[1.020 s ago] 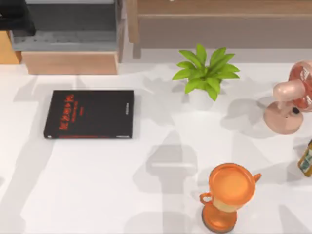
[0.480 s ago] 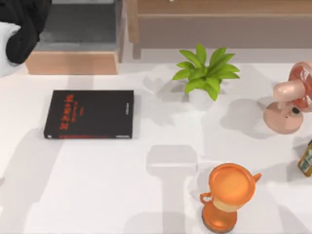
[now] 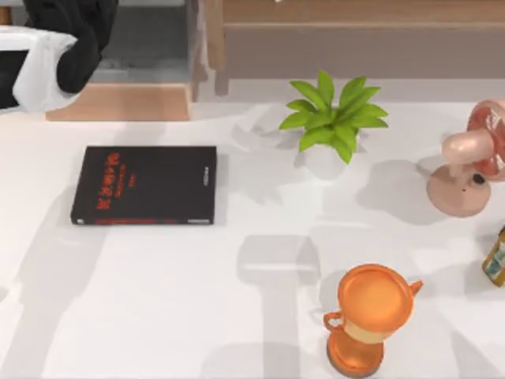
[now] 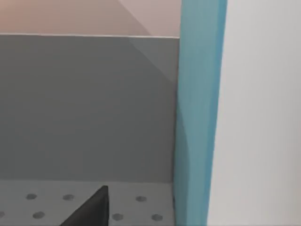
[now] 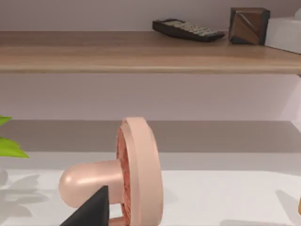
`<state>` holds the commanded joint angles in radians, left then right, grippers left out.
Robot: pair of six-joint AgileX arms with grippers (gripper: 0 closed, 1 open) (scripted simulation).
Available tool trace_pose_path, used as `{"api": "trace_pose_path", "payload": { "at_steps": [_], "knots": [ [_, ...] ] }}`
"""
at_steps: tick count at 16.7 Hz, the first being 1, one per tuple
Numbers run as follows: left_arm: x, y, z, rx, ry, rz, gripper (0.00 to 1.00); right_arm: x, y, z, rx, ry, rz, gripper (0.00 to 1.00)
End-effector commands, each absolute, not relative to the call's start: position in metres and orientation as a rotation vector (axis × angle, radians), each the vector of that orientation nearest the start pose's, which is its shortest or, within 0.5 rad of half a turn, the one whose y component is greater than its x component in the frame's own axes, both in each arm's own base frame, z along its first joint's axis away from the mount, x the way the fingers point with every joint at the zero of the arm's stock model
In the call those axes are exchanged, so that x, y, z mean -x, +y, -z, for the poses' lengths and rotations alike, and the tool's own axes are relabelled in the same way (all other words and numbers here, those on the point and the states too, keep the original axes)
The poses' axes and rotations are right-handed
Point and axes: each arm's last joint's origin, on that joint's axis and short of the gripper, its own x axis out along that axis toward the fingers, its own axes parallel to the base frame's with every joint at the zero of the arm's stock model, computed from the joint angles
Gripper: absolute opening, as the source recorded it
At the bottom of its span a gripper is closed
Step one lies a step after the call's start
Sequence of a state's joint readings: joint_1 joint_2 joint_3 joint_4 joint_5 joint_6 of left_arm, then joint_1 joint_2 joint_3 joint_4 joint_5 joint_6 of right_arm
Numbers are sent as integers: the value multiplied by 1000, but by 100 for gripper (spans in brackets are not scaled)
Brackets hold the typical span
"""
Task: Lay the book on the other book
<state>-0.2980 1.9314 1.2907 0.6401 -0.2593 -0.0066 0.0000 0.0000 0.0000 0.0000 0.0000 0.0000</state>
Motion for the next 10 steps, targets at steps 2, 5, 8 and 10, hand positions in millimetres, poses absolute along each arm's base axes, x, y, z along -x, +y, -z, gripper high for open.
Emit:
{"api": "trace_pose_path", "payload": {
  "at_steps": [2,5,8,10],
  "knots": [
    [-433,-120,-248,21,5,17,100,-106,-1,-160,0,0,0,100],
    [-436,-116,-249,21,5,16,100,-106,-1,-160,0,0,0,100],
    [-450,-111,-250,21,4,14,100,-106,-1,-160,0,0,0,100],
    [-458,-115,-249,21,4,15,100,-106,-1,-160,0,0,0,100]
  ]
}}
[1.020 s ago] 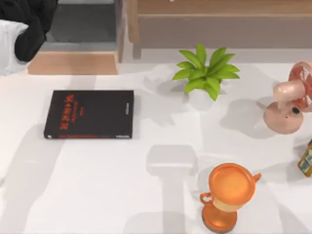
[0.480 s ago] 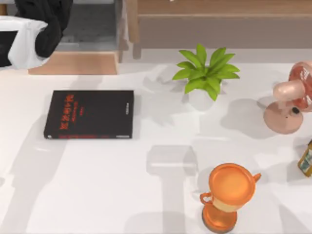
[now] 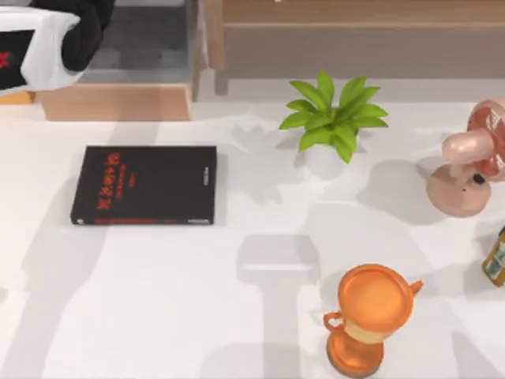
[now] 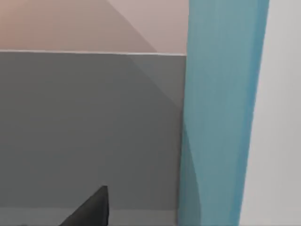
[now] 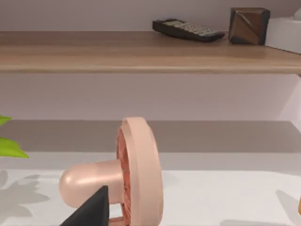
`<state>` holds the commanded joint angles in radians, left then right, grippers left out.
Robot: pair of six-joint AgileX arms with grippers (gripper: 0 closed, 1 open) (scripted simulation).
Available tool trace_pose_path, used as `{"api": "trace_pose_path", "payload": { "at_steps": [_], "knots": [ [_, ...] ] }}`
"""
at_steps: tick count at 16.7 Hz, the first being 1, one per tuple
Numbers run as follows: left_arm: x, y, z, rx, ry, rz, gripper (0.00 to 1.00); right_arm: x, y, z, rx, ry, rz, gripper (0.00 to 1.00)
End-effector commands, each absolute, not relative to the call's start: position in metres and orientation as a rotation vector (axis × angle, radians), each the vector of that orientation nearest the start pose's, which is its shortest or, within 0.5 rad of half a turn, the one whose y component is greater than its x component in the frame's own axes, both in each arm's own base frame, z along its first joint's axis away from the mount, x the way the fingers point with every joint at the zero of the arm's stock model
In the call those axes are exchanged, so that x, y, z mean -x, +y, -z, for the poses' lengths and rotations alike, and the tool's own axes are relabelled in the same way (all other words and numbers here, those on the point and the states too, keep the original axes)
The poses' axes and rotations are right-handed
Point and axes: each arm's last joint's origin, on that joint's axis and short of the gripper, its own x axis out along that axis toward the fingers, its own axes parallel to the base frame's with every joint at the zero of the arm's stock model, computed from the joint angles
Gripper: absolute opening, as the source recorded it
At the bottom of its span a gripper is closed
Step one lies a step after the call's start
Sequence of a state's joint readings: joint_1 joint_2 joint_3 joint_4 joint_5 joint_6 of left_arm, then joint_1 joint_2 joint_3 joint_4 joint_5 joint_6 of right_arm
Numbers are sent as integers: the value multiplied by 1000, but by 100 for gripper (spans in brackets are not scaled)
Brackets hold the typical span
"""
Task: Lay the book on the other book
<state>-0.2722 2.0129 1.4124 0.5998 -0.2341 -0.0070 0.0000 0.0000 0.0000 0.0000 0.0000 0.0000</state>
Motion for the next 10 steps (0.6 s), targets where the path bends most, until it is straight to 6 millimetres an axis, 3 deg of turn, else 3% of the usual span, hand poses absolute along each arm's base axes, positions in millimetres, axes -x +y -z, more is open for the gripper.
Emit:
{"api": "trace_pose_path", "payload": {
  "at_steps": [5,10],
  "knots": [
    [-463,-120,-248,21,5,17,100,-106,-1,-160,0,0,0,100],
    [-463,-120,-248,21,5,17,62,-106,-1,-160,0,0,0,100]
  ]
}}
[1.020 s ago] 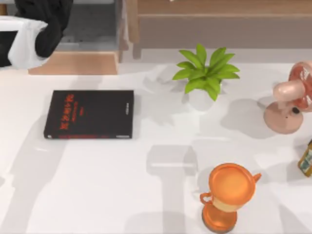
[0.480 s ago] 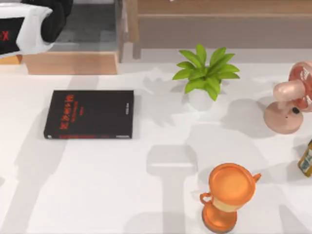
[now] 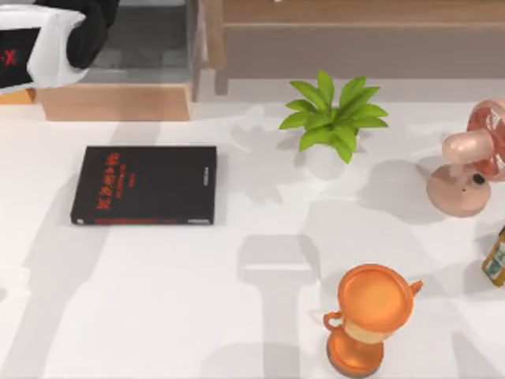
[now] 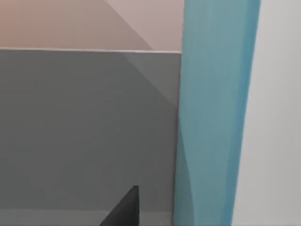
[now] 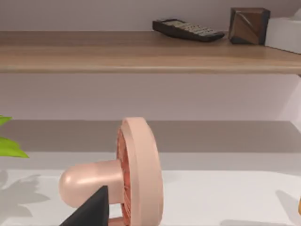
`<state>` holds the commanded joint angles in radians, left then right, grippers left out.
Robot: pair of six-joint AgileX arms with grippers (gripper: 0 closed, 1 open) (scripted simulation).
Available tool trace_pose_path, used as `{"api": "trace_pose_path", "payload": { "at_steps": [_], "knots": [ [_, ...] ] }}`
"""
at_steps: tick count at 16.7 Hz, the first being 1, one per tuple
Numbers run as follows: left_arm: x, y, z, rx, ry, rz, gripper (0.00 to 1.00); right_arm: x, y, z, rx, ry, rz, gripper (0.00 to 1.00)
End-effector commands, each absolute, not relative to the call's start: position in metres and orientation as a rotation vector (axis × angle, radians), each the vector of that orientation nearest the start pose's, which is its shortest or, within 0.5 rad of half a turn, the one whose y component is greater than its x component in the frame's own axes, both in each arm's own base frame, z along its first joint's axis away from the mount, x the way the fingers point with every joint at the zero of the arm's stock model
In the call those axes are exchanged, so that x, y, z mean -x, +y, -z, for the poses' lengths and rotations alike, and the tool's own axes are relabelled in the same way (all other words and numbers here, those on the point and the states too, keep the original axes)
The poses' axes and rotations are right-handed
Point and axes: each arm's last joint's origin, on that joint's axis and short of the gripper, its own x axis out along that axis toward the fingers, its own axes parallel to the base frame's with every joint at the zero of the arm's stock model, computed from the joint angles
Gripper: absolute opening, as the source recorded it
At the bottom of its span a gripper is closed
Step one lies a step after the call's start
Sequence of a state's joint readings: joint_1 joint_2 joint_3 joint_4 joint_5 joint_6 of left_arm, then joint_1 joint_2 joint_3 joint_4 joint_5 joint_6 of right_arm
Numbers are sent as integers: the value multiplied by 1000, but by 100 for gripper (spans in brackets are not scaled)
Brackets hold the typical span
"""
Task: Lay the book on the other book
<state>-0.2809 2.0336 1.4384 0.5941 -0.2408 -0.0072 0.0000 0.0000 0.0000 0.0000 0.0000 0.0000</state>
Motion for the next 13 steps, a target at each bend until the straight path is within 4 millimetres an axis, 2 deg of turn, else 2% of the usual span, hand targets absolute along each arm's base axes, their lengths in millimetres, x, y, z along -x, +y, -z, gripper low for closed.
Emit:
{"api": "trace_pose_path", "payload": {
  "at_steps": [8,13],
  "knots": [
    [-463,-120,-248,21,5,17,2,-106,-1,-160,0,0,0,100],
    [-463,-120,-248,21,5,17,0,-106,-1,-160,0,0,0,100]
  ]
}}
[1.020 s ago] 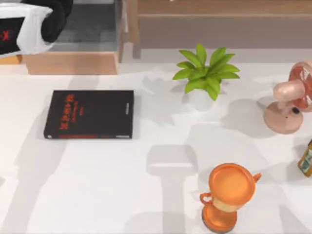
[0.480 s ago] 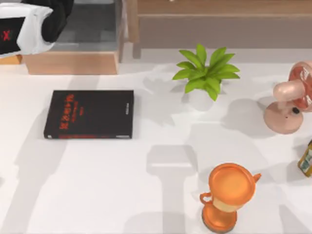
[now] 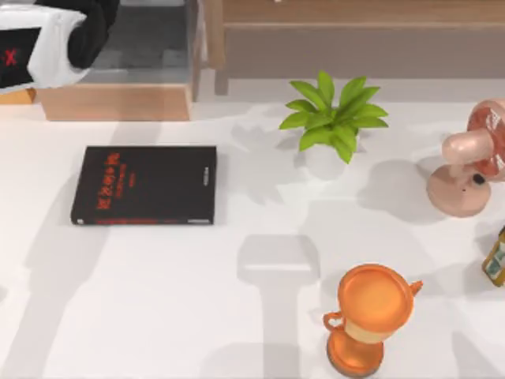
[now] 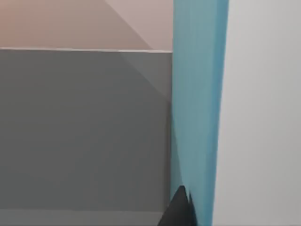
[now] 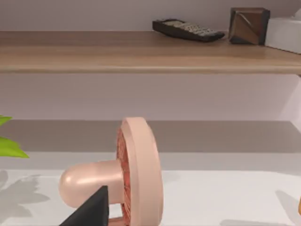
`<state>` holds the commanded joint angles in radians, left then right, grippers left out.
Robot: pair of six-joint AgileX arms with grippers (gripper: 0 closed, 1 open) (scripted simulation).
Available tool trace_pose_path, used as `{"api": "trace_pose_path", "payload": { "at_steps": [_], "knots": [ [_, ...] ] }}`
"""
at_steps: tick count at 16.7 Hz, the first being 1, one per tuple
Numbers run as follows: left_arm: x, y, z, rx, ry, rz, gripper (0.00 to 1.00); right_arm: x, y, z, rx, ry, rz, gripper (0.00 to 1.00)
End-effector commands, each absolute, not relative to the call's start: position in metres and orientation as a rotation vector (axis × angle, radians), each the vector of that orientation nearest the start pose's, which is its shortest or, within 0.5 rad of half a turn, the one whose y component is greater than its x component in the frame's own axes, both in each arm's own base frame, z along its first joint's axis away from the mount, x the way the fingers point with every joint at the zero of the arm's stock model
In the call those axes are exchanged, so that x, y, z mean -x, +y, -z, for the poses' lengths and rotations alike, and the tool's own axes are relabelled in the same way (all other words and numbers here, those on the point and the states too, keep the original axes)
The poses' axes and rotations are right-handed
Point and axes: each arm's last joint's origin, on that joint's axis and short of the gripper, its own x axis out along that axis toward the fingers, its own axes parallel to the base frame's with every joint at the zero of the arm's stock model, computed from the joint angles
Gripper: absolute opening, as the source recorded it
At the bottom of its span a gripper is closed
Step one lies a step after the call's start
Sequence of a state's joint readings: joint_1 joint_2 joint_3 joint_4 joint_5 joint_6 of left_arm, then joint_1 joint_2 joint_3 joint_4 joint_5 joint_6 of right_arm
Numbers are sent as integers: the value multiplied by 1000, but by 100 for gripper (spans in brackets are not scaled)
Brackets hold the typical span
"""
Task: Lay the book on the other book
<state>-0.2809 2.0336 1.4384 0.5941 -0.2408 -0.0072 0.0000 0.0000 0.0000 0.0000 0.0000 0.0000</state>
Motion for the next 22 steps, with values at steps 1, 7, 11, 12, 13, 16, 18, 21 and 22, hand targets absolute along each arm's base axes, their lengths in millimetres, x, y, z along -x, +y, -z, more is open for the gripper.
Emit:
{"api": "trace_pose_path", "payload": {
  "at_steps": [1,7,11,12,13,16,18,21,22],
  "knots": [
    [-463,-120,-248,21,5,17,0,-106,-1,-160,0,0,0,100],
    [-463,-108,-249,-2,2,-32,0,-106,-1,-160,0,0,0,100],
    [-455,-96,-265,-34,-25,-106,0,-106,-1,-160,0,0,0,100],
    [-454,-95,-266,-33,-25,-114,0,-106,-1,-160,0,0,0,100],
    [-453,-96,-265,-30,-21,-113,0,-106,-1,-160,0,0,0,100],
    [-453,-110,-262,1,-9,-36,0,-106,-1,-160,0,0,0,100],
    [-452,-119,-259,19,2,13,0,-106,-1,-160,0,0,0,100],
    [-453,-119,-258,20,3,16,0,-106,-1,-160,0,0,0,100],
    [-452,-117,-260,18,0,11,0,-106,-1,-160,0,0,0,100]
  ]
}}
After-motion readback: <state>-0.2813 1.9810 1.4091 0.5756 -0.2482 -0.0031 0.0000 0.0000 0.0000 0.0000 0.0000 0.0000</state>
